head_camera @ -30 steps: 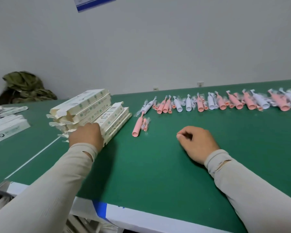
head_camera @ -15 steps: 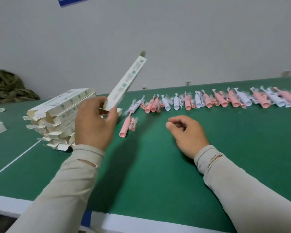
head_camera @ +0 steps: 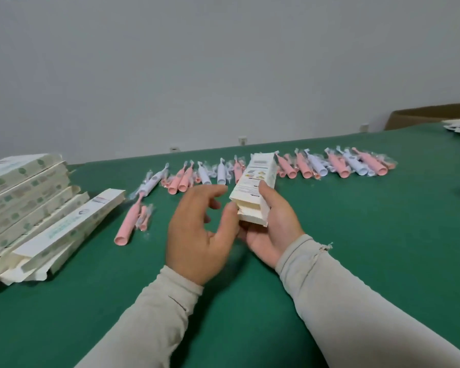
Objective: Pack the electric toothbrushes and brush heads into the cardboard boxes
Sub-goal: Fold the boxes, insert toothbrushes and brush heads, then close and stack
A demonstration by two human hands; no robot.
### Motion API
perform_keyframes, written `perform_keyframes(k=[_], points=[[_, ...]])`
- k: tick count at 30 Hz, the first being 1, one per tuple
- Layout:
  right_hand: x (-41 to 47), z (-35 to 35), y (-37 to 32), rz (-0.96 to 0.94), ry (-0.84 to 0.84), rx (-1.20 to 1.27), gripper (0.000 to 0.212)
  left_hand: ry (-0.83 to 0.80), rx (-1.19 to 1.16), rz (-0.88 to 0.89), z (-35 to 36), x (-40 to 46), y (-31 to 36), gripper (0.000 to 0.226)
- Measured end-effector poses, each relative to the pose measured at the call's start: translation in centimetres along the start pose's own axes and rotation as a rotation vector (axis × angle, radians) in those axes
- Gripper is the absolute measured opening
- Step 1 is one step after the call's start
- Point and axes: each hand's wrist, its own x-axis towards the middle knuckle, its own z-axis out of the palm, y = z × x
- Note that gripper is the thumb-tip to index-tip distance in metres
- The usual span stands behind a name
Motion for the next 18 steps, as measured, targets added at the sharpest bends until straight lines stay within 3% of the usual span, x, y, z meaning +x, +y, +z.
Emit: perform_keyframes(k=[2,3,6,10,12,15,18], points=[[0.0,0.0,0.0,0.052,-0.048,-0.063,0.039,0.156,-0.219,-0.400,-0.1,0.6,-1.0,0.013],[-0.1,0.2,0.2,0.087,-0.084,-0.100,0.040,0.143,-0.370,-0.606,-0.2,0.9,-1.4,0.015],[-0.3,0.9,1.2,0.212,-0.238,-0.173,0.039,-0.199,-0.923,-0.981,-0.7,0.5,-2.1,0.047],[-0.6,1.9,2.4,0.317,-0.395,-0.214,0.035,-0.427,-1.257,-1.093,-1.0,-0.2,-2.3,0.080],[-0.7,1.9,2.5,0.335,-0.418,-0.216,0.042,-0.430,-1.327,-1.075,-1.1,-0.1,-2.5,0.075],[-0.6,2.0,2.9,0.254,-0.295,-0.400,0.049,-0.268,-1.323,-1.070,-1.4,0.4,-2.6,0.065],[-0.1,1.8,3.6,-0.086,0.014,-0.906,0.046,0.025,-1.323,-1.137,-1.7,1.2,-2.8,0.076]])
